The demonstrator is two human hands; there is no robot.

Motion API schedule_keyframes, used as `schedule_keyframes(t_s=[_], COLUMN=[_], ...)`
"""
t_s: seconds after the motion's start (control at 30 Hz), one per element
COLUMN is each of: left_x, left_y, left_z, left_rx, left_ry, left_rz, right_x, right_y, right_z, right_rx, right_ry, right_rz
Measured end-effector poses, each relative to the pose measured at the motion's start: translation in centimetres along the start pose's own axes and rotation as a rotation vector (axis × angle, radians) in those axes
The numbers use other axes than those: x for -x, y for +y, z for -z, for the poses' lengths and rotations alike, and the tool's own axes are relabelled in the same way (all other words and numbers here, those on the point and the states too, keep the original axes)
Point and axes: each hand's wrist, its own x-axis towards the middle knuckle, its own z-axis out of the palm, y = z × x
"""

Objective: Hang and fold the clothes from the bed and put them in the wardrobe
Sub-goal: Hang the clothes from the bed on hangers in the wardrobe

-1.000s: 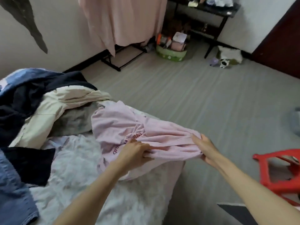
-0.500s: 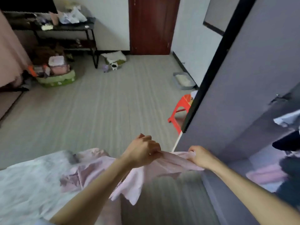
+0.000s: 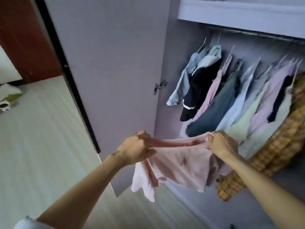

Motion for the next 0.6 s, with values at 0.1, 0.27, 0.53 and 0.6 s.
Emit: schedule_keyframes(t_s=[0.1, 0.27, 0.53, 0.6], left_x=[-5.2, -11.9, -19.4, -20.9], left_y=[0.4, 1.4, 4.0, 5.6], left_z=[-0.2, 0.1, 1.4, 1.7], left_rx=[-0.025, 0.033, 0.652, 0.799], left_ry=[0.022, -0.102, 0.125, 0.174], left_rz=[-0.043, 0.183, 0.085, 0.014], right_x=[-0.9, -1.0, -0.5, 0.0], right_y=[3.5, 6.9, 9.4, 10.1], right_z=[2.9, 6.0, 9.7, 10.8], right_rx=[-0.037, -0.163, -0.647, -0.706], right_ry=[0.074, 0.172, 0.53, 0.605], right_rz=[-0.132, -0.229, -0.409, -0.413])
